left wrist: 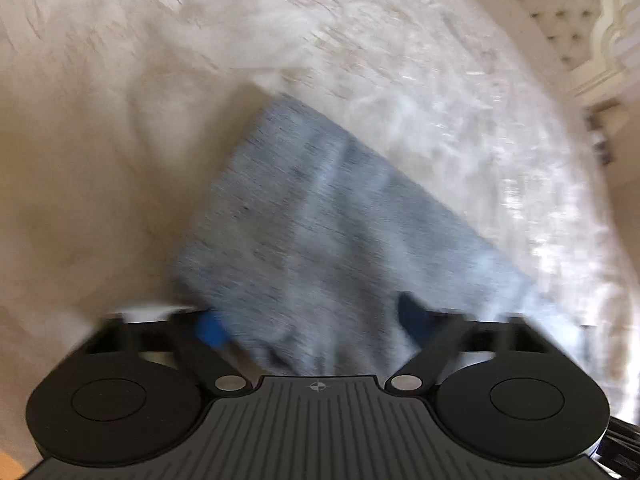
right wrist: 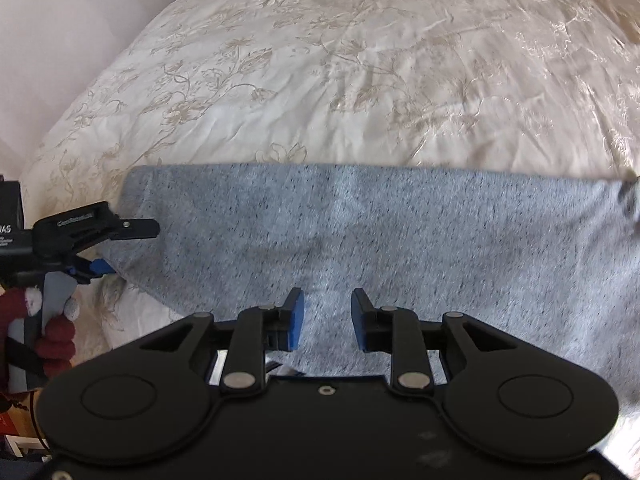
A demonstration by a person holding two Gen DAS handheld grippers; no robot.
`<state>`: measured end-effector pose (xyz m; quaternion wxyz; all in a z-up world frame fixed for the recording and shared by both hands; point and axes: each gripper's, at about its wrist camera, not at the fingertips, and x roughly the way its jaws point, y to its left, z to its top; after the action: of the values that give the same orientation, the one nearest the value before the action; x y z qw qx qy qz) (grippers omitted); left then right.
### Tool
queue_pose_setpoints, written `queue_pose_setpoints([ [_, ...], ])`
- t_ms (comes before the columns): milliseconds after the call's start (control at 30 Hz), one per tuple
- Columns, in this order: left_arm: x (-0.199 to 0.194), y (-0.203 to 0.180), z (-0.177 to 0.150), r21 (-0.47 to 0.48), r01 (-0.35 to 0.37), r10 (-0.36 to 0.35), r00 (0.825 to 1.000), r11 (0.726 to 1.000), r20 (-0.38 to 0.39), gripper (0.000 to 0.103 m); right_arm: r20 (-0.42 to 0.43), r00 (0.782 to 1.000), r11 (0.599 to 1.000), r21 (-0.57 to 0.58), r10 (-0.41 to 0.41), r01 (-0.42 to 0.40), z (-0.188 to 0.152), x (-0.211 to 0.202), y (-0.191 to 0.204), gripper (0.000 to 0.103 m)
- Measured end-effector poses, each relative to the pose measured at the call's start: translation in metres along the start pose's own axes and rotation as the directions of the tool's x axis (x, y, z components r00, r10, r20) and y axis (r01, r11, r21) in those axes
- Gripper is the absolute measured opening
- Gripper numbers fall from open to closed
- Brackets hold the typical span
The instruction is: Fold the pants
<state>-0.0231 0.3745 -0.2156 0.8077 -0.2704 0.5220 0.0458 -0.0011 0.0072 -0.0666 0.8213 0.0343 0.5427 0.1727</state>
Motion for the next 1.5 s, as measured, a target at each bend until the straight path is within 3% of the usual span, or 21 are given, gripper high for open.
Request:
queue_pose_setpoints([
  [33, -0.002, 0.001, 0.002, -0.005, -0.035, 0.035, 0.999, 0.999, 0.021, 0.023, 0.003, 1.0, 1.0, -0.009, 0.0, 0.0, -0.001, 0.003, 0.002, 0.028],
  [100, -0.006, 0.007, 0.006, -0.044, 0.001, 0.001, 0.999, 0.999, 0.047, 0.019, -0.004, 1.0, 1.0, -0.018, -0.008, 0.008, 0.0, 0.01, 0.005, 0.021],
  [133, -0.008, 0.006, 0.007, -0.044, 0.004, -0.001, 0.998, 0.999, 0.057, 0.018, -0.009, 1.0, 1.0, -0.017, -0.008, 0.008, 0.002, 0.013, 0.006, 0.012],
  [300, -0.033, -0.024, -0.002, 0.127, -0.065, 0.045, 0.987, 0.99, 0.155, 0.017, -0.036, 0.999, 1.0, -0.008, -0.021, 0.021, 0.007, 0.035, 0.006, 0.01],
  [533, -0.068, -0.043, -0.006, 0.156, -0.051, 0.01, 0.968, 0.986, 0.253, 0.017, -0.024, 1.0, 0.997, 0.08, -0.001, 0.003, 0.016, 0.05, -0.003, 0.01],
  [733, -0.083, -0.064, -0.011, 0.189, -0.053, -0.004, 0.958, 0.981, 0.288, 0.015, -0.109, 0.994, 0.999, 0.041, -0.011, 0.015, 0.011, 0.095, -0.007, 0.006],
  [900, -0.106, -0.089, -0.022, 0.225, -0.068, -0.017, 0.935, 0.972, 0.355, 0.015, -0.104, 0.993, 0.995, 0.082, 0.058, -0.05, 0.019, 0.087, -0.02, 0.006],
  [967, -0.114, -0.103, -0.029, 0.25, -0.082, -0.021, 0.924, 0.965, 0.383, 0.015, -0.079, 0.993, 0.993, 0.092, 0.087, -0.079, 0.017, 0.075, -0.029, 0.014],
  [1033, -0.122, -0.121, -0.036, 0.281, -0.105, -0.02, 0.912, 0.954, 0.409, 0.015, -0.065, 0.992, 0.989, 0.107, 0.11, -0.103, 0.015, 0.064, -0.041, 0.014],
  [1167, -0.14, -0.172, -0.059, 0.395, -0.116, -0.085, 0.886, 0.911, 0.457, 0.015, -0.032, 0.99, 0.978, 0.165, 0.134, -0.127, 0.013, 0.042, -0.074, 0.014],
  [1267, -0.144, -0.221, -0.084, 0.505, -0.08, -0.18, 0.877, 0.859, 0.446, 0.015, -0.013, 0.99, 0.965, 0.222, 0.143, -0.137, 0.009, 0.028, -0.108, 0.014],
  [1400, -0.121, -0.282, -0.121, 0.611, 0.029, -0.302, 0.887, 0.791, 0.35, 0.016, -0.002, 0.994, 0.965, 0.24, 0.112, -0.108, 0.0, 0.013, -0.152, 0.014],
  [1500, -0.078, -0.324, -0.15, 0.661, 0.094, -0.323, 0.917, 0.745, 0.234, 0.018, -0.004, 0.998, 0.957, 0.283, 0.068, -0.064, -0.009, 0.004, -0.191, 0.014],
])
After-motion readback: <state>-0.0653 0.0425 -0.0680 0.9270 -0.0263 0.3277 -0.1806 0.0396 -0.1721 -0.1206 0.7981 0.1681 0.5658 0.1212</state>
